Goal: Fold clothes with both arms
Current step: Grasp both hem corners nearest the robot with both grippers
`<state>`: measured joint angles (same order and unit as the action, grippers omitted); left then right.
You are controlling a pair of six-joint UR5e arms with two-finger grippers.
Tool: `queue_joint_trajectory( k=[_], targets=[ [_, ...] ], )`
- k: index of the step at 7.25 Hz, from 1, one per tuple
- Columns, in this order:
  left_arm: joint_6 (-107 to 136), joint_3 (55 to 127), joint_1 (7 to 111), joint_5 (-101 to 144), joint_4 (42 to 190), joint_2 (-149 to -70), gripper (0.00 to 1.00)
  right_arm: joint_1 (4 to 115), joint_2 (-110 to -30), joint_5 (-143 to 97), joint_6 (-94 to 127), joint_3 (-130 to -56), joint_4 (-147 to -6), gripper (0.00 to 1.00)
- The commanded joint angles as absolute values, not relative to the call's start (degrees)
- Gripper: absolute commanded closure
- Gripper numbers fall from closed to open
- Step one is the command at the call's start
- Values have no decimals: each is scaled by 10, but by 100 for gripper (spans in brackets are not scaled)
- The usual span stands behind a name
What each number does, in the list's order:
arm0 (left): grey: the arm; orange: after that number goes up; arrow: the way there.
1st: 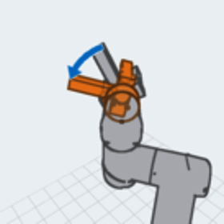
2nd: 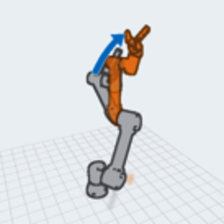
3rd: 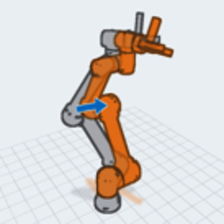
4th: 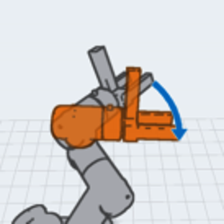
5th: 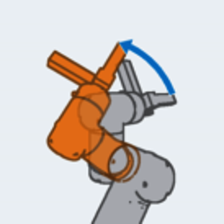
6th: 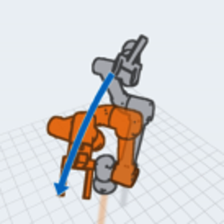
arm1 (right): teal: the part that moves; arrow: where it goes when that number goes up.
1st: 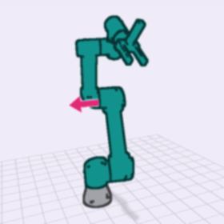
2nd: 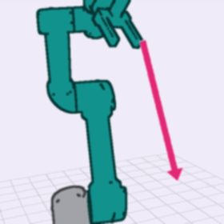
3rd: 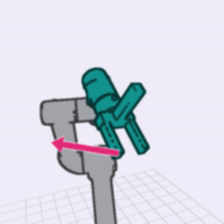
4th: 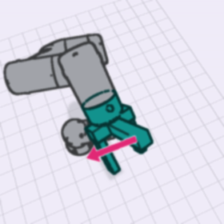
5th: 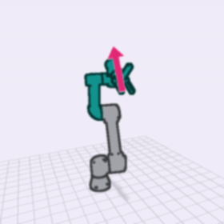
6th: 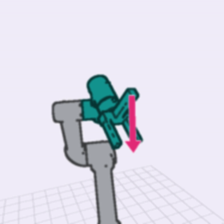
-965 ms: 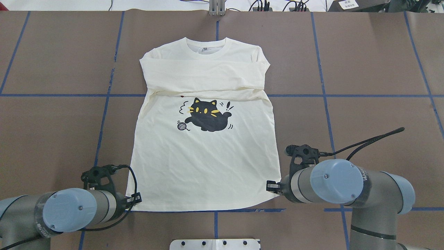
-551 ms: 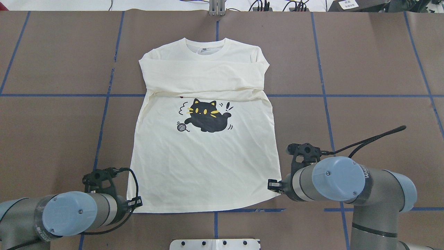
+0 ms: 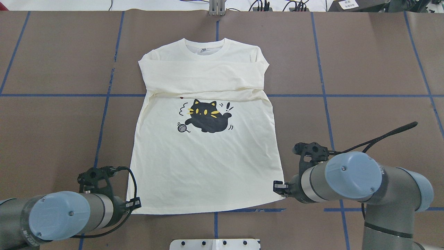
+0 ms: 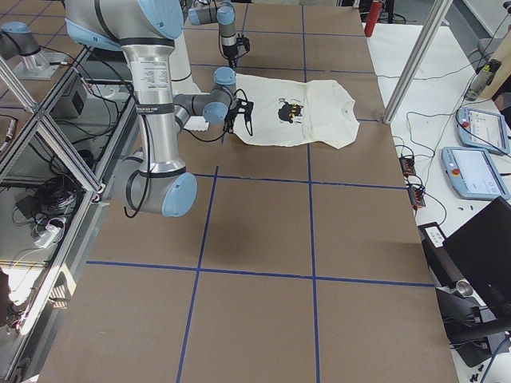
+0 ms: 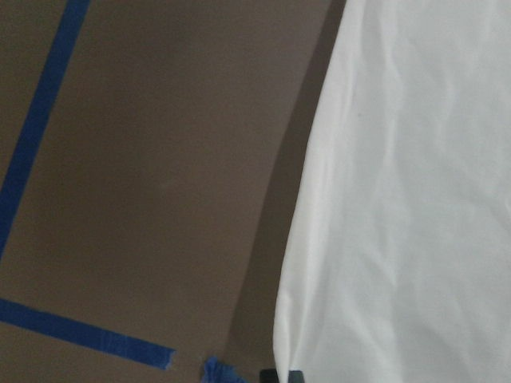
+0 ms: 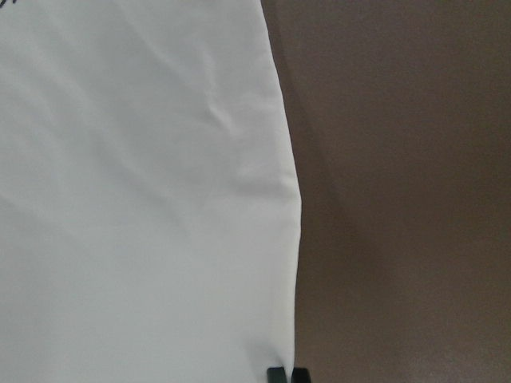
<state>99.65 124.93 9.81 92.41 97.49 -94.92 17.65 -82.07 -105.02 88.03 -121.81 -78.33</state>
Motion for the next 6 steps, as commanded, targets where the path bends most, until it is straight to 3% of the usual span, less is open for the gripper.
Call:
queue_joint_trajectory(
  k=[1, 4, 6],
  targets=[
    [955, 1331, 94, 937, 903, -951, 100, 179, -877, -1090, 881, -1286, -784, 100],
    [953, 1442, 2, 947, 845, -952, 100, 174, -913, -1209, 882, -1335, -784, 100],
    [952, 1452, -10, 950, 838, -956, 100, 176, -909, -1224, 880, -1325, -784, 100]
  ],
)
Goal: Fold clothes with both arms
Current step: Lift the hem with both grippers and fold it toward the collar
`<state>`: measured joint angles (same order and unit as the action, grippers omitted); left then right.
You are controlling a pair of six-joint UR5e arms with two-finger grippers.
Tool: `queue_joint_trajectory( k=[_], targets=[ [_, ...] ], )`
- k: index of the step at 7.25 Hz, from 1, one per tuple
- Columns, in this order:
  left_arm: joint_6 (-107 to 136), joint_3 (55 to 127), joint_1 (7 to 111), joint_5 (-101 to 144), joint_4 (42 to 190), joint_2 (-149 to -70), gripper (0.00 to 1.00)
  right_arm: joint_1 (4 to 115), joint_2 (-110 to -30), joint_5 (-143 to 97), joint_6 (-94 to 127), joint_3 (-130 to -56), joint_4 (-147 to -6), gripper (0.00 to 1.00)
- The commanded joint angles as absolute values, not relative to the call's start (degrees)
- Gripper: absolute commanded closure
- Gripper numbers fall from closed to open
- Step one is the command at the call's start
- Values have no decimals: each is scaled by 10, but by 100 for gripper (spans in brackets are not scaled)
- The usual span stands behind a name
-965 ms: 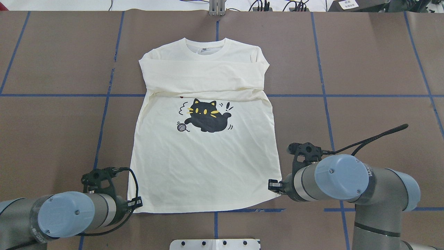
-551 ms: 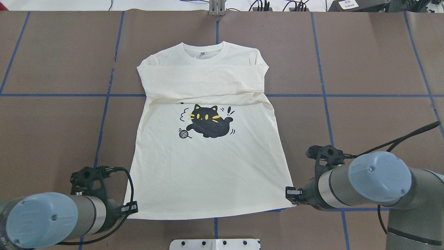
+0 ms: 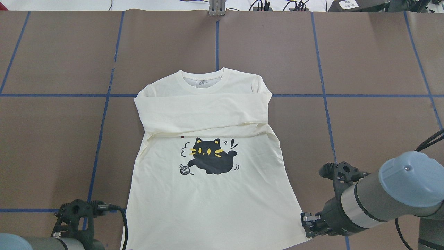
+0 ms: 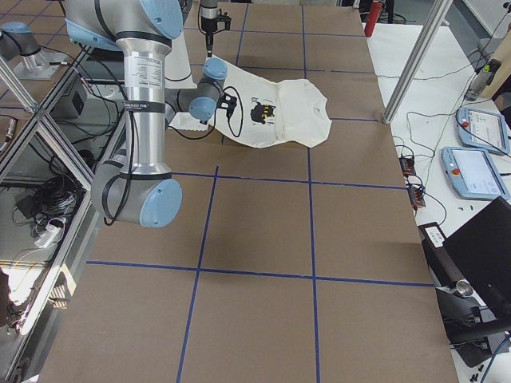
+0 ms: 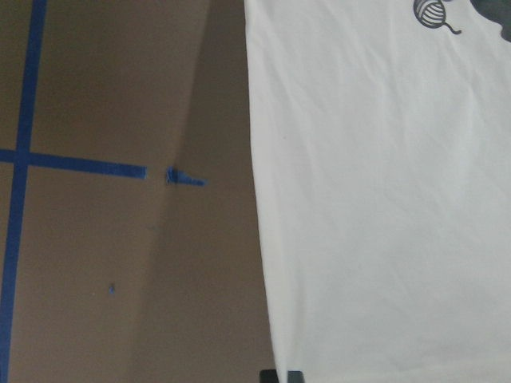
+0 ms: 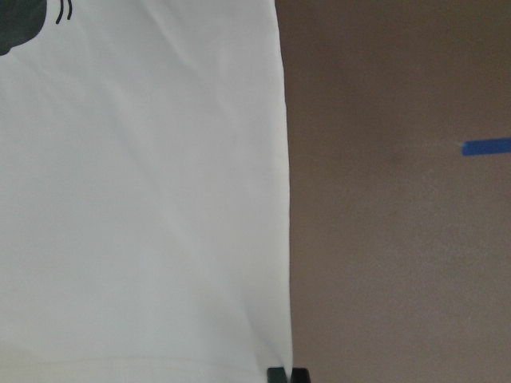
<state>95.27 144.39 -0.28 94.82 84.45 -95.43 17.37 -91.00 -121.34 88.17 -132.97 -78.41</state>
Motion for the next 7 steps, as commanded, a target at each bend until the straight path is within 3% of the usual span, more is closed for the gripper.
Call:
queue_joint_trajectory(
  k=[1, 4, 7],
  targets=[
    [942, 1449, -1, 953, 838, -956, 100, 205, -903, -1223, 874, -1311, -784, 100],
    [905, 1435, 97, 982, 838, -975, 100, 314, -805, -1223, 828, -1223, -782, 100],
    [810, 1317, 253, 1043, 835, -1066, 100, 409, -725, -1222, 760, -1133, -783, 100]
  ],
)
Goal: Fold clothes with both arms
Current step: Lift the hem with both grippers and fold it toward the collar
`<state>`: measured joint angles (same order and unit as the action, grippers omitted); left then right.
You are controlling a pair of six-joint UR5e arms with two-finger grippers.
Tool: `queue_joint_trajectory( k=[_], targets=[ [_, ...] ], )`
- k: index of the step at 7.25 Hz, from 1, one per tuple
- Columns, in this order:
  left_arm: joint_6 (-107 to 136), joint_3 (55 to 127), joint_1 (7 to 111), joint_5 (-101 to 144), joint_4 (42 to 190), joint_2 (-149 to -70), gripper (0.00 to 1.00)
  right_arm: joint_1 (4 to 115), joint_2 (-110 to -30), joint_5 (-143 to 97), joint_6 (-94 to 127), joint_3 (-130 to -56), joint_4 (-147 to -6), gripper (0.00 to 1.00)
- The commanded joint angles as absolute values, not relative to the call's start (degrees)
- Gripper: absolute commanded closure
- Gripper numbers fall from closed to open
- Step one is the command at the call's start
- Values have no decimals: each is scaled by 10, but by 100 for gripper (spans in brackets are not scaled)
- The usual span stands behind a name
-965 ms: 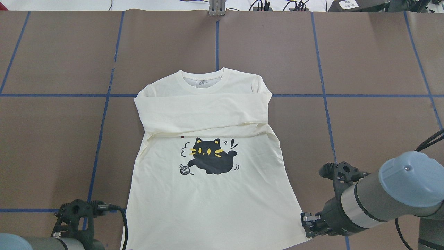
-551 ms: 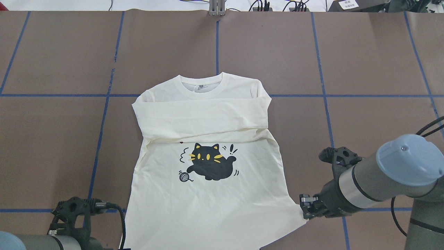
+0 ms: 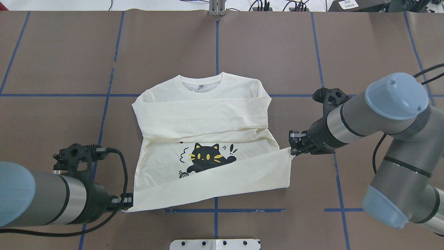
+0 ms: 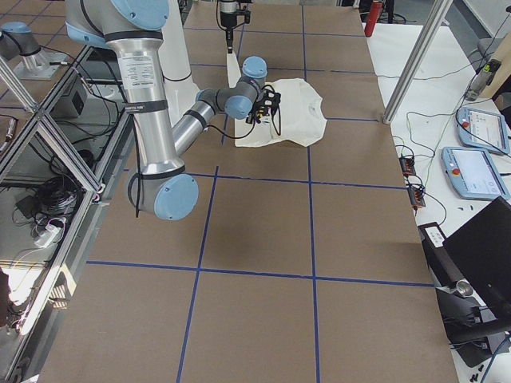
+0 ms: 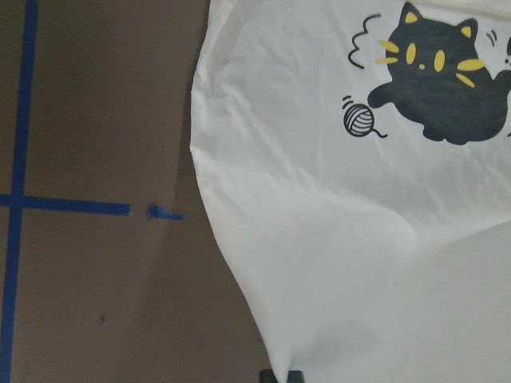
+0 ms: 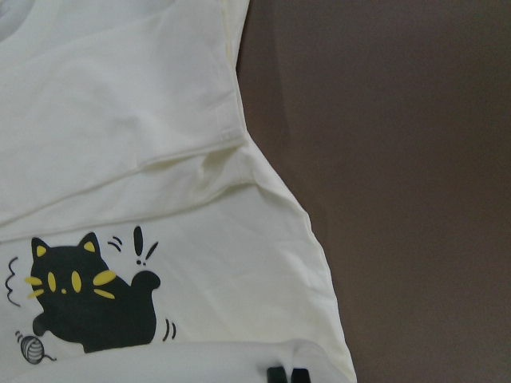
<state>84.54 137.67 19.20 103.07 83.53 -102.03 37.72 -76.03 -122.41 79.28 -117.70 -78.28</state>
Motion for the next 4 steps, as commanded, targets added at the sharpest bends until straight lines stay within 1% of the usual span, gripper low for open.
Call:
queue_joint_trajectory(
  k=[1, 2, 3, 4],
  targets=[
    [771, 1267, 297, 1049, 837, -1086, 100, 421, -692, -1222, 759, -1089, -783, 100],
    [742, 1246, 330, 1056, 841, -1089, 100, 428, -671, -1221, 758, -1065, -782, 100],
    [716, 1243, 364, 1067, 841, -1091, 100, 437, -662, -1220, 758, -1060, -783, 100],
    [688, 1225, 396, 1092, 841, -1099, 100, 452, -649, -1220, 756, -1047, -783, 100]
  ],
)
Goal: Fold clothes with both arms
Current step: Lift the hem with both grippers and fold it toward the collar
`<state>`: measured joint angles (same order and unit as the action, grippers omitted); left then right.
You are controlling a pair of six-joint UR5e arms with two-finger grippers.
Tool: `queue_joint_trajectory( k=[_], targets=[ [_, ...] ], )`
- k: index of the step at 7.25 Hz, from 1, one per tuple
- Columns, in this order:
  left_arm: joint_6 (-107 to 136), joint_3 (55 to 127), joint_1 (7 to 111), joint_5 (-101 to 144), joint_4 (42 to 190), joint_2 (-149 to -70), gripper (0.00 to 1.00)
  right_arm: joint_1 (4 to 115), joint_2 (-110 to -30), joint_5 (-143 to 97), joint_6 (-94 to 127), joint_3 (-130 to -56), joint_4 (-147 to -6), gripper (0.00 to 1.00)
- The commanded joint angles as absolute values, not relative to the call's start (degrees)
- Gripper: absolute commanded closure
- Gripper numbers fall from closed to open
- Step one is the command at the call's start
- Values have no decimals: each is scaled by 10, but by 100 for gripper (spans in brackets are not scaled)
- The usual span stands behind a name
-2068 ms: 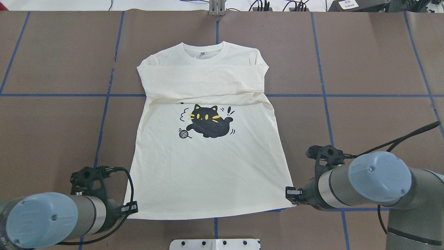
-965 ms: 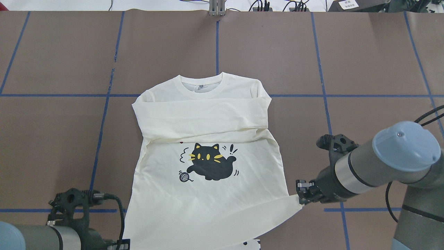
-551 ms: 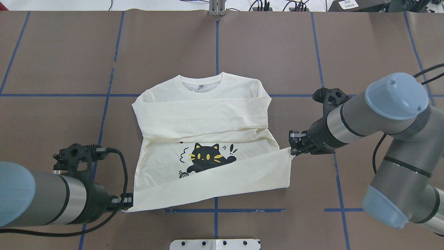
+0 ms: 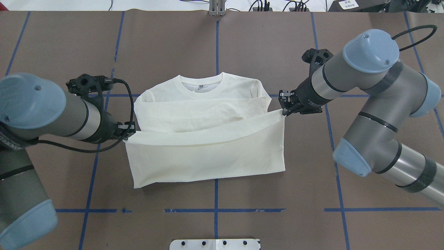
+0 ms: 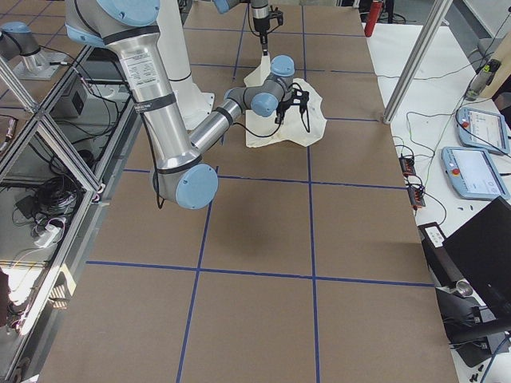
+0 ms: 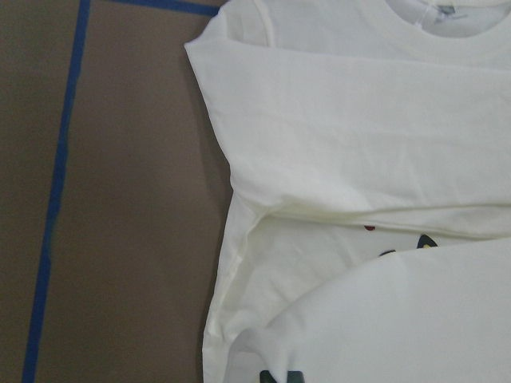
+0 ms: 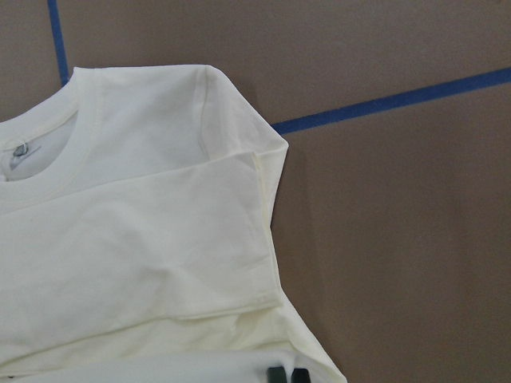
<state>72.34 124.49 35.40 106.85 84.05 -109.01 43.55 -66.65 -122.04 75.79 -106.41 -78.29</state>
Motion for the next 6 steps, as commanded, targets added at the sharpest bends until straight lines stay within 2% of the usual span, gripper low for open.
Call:
queue_joint_trajectory(
  k=[1, 2, 4, 6],
  targets=[
    [670, 1177, 416, 1092, 845, -1133, 100, 464, -619, -1220, 754, -1002, -782, 100],
    [669, 1106, 424, 1090, 887, -1157, 100, 468, -581, -1220, 753, -937, -765, 100],
    [669, 981, 437, 1088, 1024, -1159, 100, 468, -548, -1212, 755, -806, -643, 100],
    [669, 910, 446, 1087, 1086, -1160, 100, 467, -527, -1195, 756, -752, -619, 100]
  ],
)
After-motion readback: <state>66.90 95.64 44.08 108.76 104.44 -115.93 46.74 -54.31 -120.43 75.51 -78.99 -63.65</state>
